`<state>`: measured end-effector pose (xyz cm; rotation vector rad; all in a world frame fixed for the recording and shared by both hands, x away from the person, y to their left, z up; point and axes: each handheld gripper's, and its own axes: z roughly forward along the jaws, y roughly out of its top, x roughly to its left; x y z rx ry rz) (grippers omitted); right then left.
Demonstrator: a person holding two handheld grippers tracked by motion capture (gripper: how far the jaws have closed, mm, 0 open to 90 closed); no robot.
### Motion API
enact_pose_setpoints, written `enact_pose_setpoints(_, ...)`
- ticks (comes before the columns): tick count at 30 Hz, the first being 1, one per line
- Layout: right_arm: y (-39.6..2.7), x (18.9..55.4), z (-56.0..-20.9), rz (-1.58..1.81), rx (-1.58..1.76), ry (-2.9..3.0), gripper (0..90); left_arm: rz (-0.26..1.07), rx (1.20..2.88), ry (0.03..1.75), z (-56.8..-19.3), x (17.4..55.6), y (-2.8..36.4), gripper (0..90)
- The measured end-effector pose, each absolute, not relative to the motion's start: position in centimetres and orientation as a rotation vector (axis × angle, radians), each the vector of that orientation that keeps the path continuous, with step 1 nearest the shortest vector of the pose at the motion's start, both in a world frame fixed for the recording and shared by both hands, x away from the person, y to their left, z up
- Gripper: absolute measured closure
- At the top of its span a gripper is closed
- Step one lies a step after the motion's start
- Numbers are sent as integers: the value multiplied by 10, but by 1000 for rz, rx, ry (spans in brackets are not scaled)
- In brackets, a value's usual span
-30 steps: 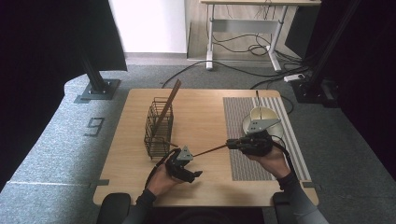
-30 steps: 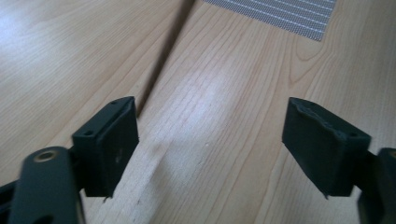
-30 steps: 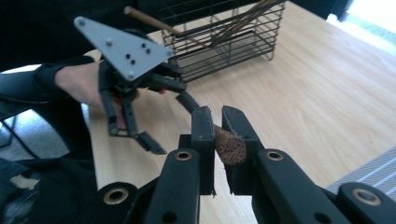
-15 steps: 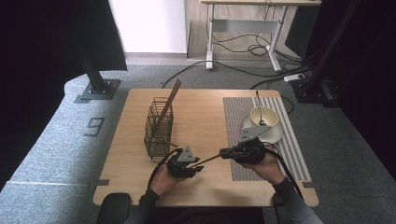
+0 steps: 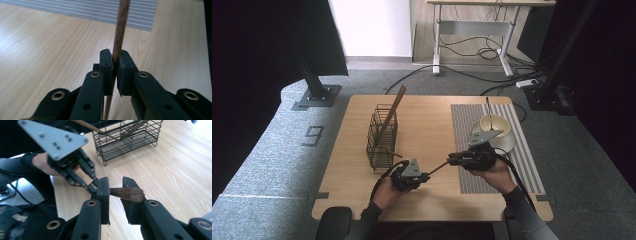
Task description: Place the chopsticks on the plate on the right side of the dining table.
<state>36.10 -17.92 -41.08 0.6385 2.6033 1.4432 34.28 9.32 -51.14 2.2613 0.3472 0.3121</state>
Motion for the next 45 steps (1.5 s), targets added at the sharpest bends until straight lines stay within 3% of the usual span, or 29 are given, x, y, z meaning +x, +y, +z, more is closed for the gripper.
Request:
enact_pose_setpoints(6, -178, 366, -411, 1407, 661, 2576, 684, 286, 2257, 342, -510, 342, 93, 853)
enact_pose_setpoints(13, -166, 364, -409, 1315, 664, 2492, 394, 270, 2271, 345, -510, 342, 92, 853)
enact_pose_setpoints(18, -159, 364, -409, 1267, 669, 2450, 314, 261, 2291, 329, -512, 342, 90, 853)
enact_pose_setpoints(28, -153, 366, -416, 1198, 686, 2416, 303, 241, 2278, 331, -513, 342, 92, 852)
enact_pose_setpoints(45, -197, 384, -458, 1145, 872, 2431, 287, 246, 2290, 300, -511, 342, 95, 849)
